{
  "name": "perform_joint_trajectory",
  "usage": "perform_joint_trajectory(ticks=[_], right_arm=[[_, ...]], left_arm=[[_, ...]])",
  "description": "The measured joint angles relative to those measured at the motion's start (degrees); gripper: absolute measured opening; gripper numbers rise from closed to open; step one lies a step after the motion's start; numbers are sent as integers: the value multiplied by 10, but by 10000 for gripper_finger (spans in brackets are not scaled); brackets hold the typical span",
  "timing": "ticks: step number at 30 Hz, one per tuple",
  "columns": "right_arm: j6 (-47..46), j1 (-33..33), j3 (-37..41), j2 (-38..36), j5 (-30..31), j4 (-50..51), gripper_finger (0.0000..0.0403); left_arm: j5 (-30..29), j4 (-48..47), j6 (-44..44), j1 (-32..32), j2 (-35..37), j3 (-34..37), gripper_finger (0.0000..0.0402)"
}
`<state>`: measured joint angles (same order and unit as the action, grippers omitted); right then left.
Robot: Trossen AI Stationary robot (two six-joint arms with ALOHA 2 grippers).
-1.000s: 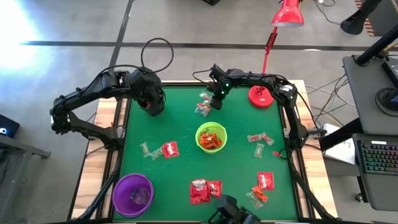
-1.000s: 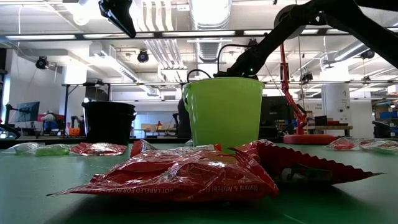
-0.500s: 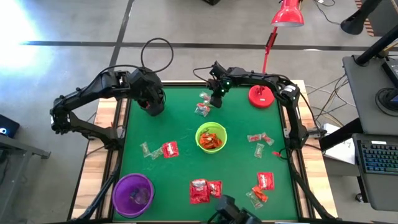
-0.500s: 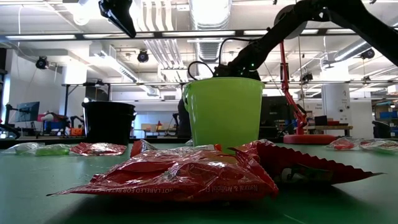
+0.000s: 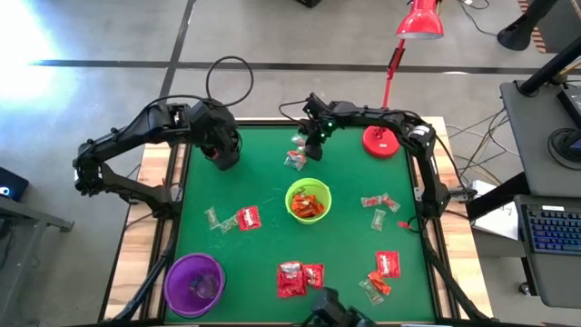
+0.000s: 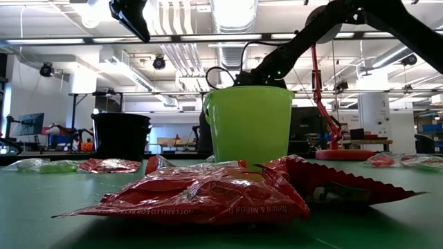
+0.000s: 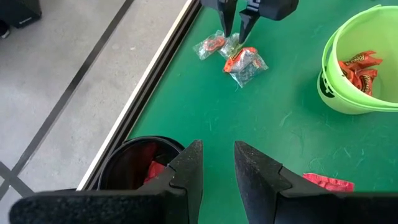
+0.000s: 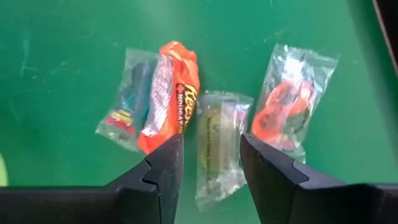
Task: Sort candy
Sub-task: Put the green gummy into the purple bucket
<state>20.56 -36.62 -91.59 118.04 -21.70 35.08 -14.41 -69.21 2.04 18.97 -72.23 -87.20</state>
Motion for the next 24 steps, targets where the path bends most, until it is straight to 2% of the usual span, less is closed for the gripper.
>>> perform_joint_trajectory(ticks=[4, 13, 16, 20, 24], right_arm=[[-3, 0, 0, 18, 35, 13, 153], [-1, -1, -1, 34, 38, 15, 148], [-17, -2, -1, 34, 38, 17, 115], [-20, -2, -2, 32, 37, 30, 34], [-20, -1, -9, 31, 32, 70, 18]], left_arm=[[0, -3, 0, 0, 0, 0, 75], [0, -5, 0, 0, 0, 0, 75], [0, -5, 0, 0, 0, 0, 75], [0, -5, 0, 0, 0, 0, 75], [0, -6, 0, 0, 0, 0, 75]])
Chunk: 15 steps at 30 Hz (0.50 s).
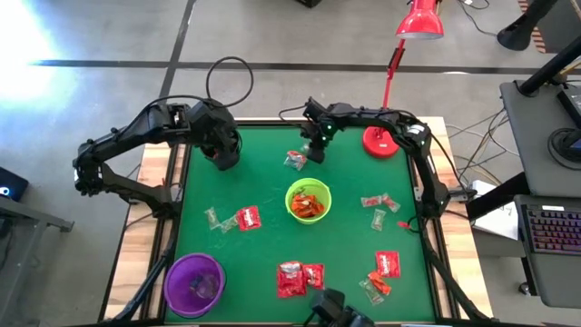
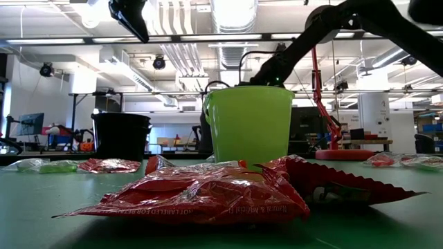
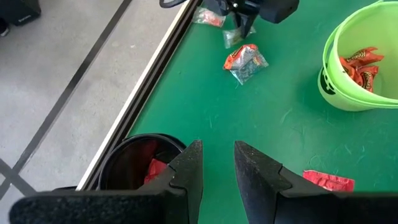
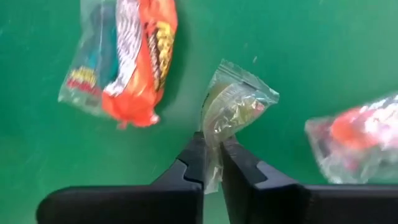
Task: Sort candy
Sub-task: Put the green gummy into the purple bucket
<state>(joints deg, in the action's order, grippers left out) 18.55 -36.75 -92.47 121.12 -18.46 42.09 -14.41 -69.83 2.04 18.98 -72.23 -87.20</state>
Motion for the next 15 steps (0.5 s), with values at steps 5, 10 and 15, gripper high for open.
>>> perform_joint_trajectory(ticks=[5, 10, 15], right_arm=[[0, 0, -31, -4, 1, 58, 14], [6, 0, -83, -10, 1, 87, 13], [15, 1, -142, -14, 0, 132, 13]], left_arm=[[0, -1, 6, 0, 0, 0, 75], [0, 0, 10, 0, 0, 0, 75], [0, -8, 10, 0, 0, 0, 75]])
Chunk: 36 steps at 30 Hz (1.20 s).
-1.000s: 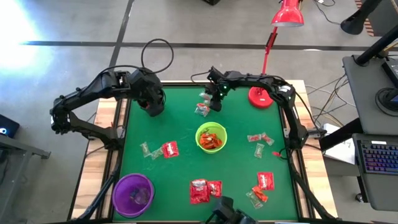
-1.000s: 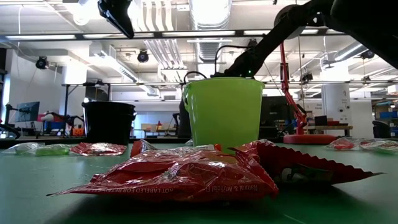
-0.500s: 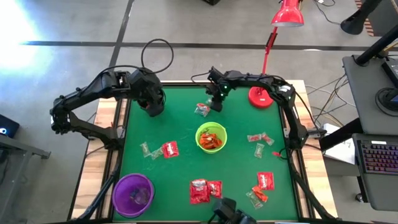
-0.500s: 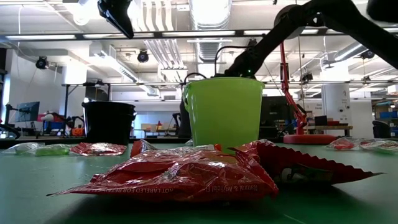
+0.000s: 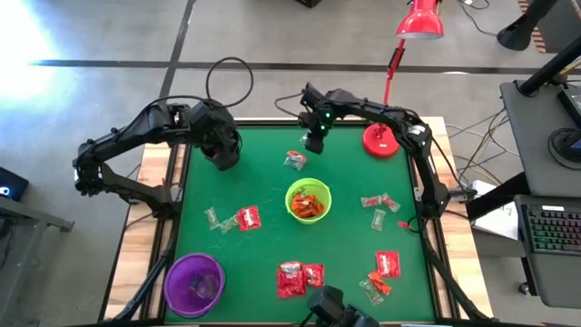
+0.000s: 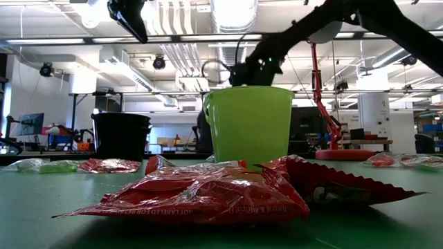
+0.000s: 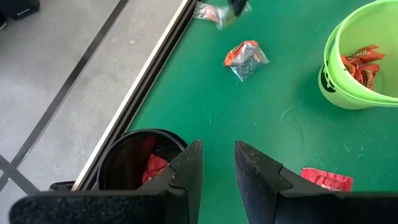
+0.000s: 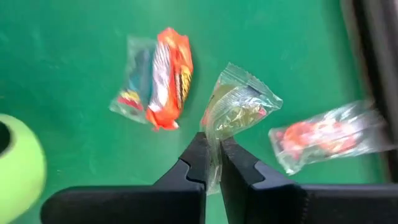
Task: Sort candy
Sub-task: Put the green gummy into the purple bucket
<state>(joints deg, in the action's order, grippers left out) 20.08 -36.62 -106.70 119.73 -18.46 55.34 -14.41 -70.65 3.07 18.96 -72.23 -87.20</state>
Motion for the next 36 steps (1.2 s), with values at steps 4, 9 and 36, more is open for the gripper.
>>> perform_joint_trajectory(ticks=[4, 9, 36], right_arm=[[0, 0, -66, -4, -40, 45, 13], [0, 14, -128, -9, -105, 82, 13], [-72, 218, -178, -109, -98, 69, 13]], left_arm=[[0, 1, 7, 0, -1, 0, 75], [0, -1, 32, 0, -6, 0, 75], [155, 197, 36, -87, 6, 76, 75]])
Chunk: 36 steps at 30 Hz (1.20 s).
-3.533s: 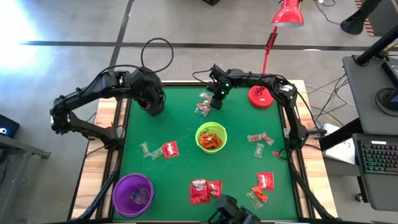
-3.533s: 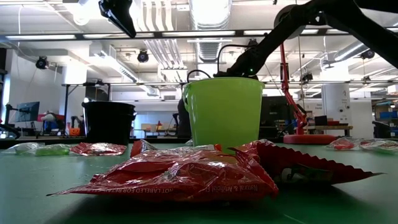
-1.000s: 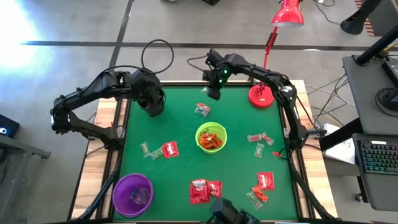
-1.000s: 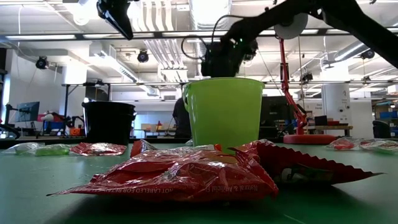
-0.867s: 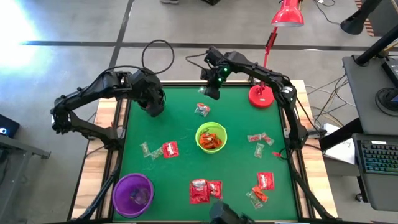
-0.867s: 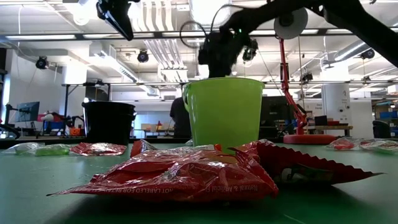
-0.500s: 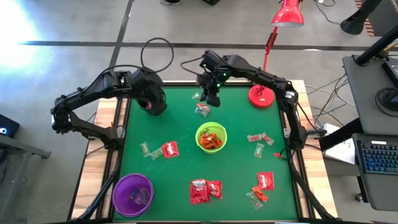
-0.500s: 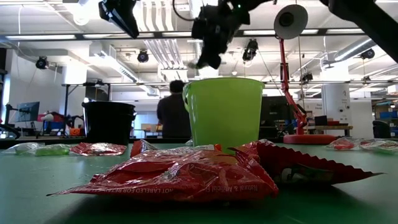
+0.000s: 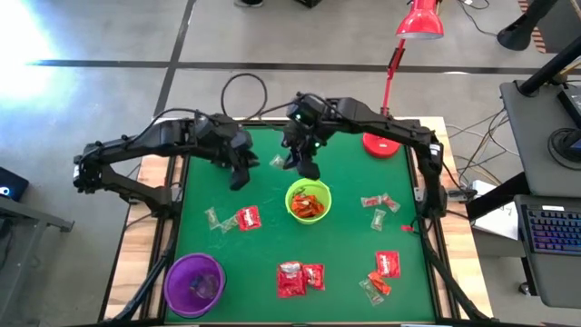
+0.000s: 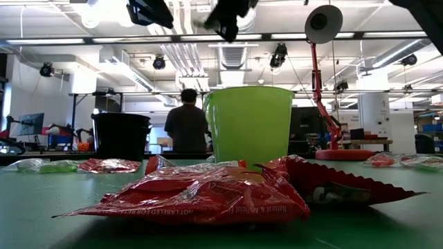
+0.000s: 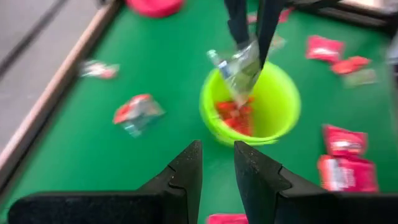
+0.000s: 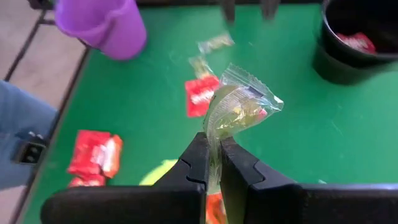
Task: Sort candy
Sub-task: Put the green gummy into the purple bucket
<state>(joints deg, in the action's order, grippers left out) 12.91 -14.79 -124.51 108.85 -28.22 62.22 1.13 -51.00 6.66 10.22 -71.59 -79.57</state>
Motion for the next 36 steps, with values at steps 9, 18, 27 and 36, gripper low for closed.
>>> perform_joint_trajectory(ticks=[9, 18, 27, 36], right_arm=[[-99, 61, -9, -8, 92, -20, 13], [-135, 116, -16, -8, 167, -21, 13], [-155, 134, -16, -8, 184, -49, 13], [-155, 134, -16, -8, 184, -81, 13]], left_arm=[[110, 50, 9, -16, 12, 8, 80], [134, 30, -24, -16, 13, 6, 139], [134, 42, -26, -16, 12, 6, 182], [136, 55, -25, -16, 3, 6, 185]])
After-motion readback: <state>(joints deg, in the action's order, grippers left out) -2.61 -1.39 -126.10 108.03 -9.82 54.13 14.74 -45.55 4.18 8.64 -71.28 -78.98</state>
